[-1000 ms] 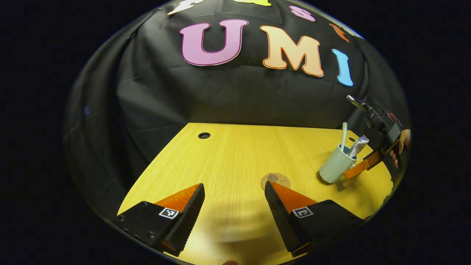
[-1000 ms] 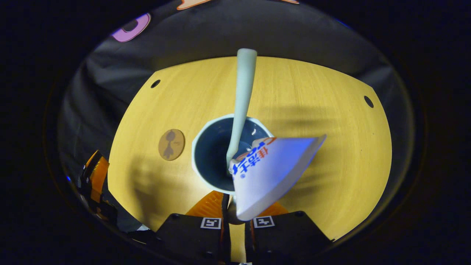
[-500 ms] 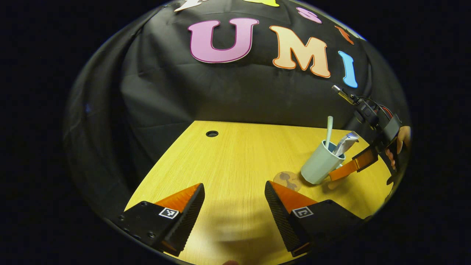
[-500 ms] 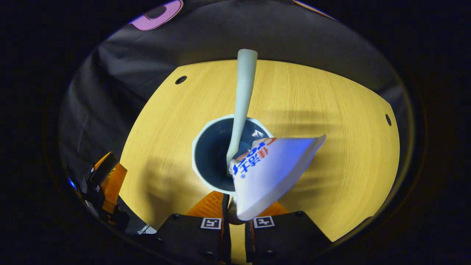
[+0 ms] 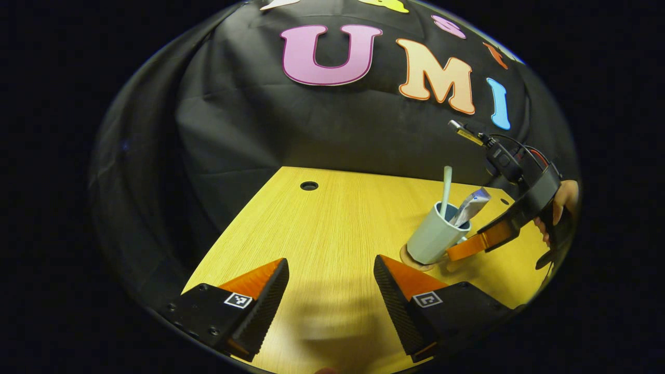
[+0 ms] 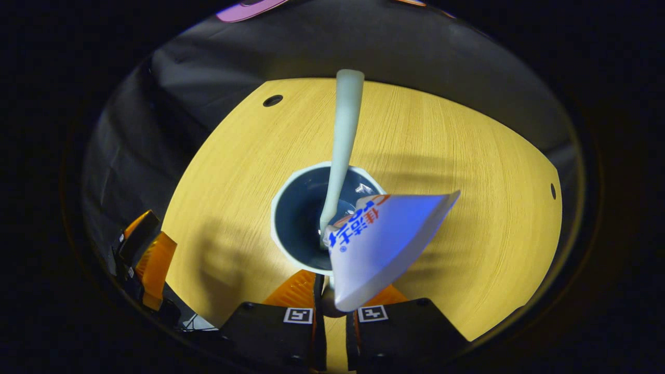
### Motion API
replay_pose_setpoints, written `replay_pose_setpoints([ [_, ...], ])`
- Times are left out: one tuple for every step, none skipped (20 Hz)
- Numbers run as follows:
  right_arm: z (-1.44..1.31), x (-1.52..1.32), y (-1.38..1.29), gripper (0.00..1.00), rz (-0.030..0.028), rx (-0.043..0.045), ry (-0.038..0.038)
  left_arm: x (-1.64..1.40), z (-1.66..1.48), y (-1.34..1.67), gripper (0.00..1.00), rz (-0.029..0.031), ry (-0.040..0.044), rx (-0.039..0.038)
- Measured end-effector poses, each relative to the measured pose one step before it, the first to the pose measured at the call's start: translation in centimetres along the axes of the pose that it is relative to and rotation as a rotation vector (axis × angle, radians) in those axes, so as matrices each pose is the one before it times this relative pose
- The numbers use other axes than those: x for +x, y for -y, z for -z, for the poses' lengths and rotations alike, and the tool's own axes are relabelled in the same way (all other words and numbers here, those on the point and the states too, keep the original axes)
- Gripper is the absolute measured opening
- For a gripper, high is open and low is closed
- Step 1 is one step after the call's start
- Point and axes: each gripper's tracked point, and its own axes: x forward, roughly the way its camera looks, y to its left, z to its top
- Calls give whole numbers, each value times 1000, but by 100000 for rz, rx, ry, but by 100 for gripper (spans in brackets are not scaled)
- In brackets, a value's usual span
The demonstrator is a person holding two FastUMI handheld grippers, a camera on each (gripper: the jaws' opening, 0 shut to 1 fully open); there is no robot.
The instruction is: Put the toothbrush and toothpaste on the desktop into the cup, then pick up the cup and place it on the coaster on the desktop.
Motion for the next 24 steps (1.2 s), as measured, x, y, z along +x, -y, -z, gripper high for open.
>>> replay_pose_setpoints([
  [-192, 166, -166, 22, 842, -1049, 614, 8, 3, -76, 95, -95, -116, -175],
  [-315, 349, 43, 21, 649, -1232, 664, 13, 39, -65, 95, -77, -105, -320],
  [185, -1174, -106, 23, -1069, 101, 436, -120, 38, 28, 95, 30, 43, -440],
  [-396, -536, -504, 26, -1670, -203, 2214, -4, -92, 143, 95, 33, -68, -329],
  [-33, -243, -378, 34, -765, -398, 1151, -43, -25, 239, 95, 244, 41, -245],
  [-27, -290, -180, 47, -1114, -816, 932, 79, -72, 222, 95, 108, 120, -172],
  [-100, -240, -309, 52, -591, -1071, 1678, -61, -48, 166, 95, 129, -61, -33],
  [-210, -153, -200, 70, -840, -872, 1936, 7, 68, 289, 95, 83, -211, 8],
  [13, -202, -144, 89, -446, -831, 2106, 46, -1, 367, 95, 127, -5, -34],
  [-192, -363, -33, 100, -848, -44, 3217, -112, -280, 458, 95, 342, 271, 44],
  [-261, -582, 148, 100, -50, -208, 4053, -42, -280, 514, 95, 324, 368, 319],
  [-458, -674, 377, 98, 953, -531, 4781, -76, -217, 617, 96, 334, 450, 701],
  [-649, -558, 543, 96, 970, -669, 6468, -38, -412, 696, 95, 454, 820, 904],
  [-750, -759, 713, 96, 1330, -653, 7327, -100, -260, 766, 95, 396, 1041, 1099],
  [-940, -1288, 789, 96, 1502, -595, 7387, -37, -545, 820, 95, 406, 1118, 1202],
  [-857, -1213, 876, 96, 1497, -689, 6648, -159, -328, 815, 95, 397, 764, 792],
  [-1016, -1458, 910, 100, 1813, -413, 6963, -104, -461, 993, 95, 933, 1041, 300],
  [-824, -1231, 773, 97, 1203, 100, 4672, -234, -467, 958, 95, 618, 1171, 261],
  [-834, -1346, 918, 100, 1338, 914, 4694, -129, -636, 1006, 95, 444, 1272, 421],
  [-734, -1199, 849, 100, 983, 1650, 3944, -243, -459, 961, 95, 368, 1283, 450],
  [-547, -838, 946, 100, 1006, 1847, 3427, -125, -421, 952, 95, 638, 1029, 381],
  [-623, -918, 1063, 99, 1441, 1808, 3645, -225, -490, 970, 95, 776, 1356, 279],
  [-563, -1131, 1055, 100, 1632, 1277, 2424, -183, -642, 987, 95, 873, 1481, 311],
  [-1012, -974, 998, 99, 1969, 1676, 4118, -146, -660, 909, 95, 970, 1599, 295],
])
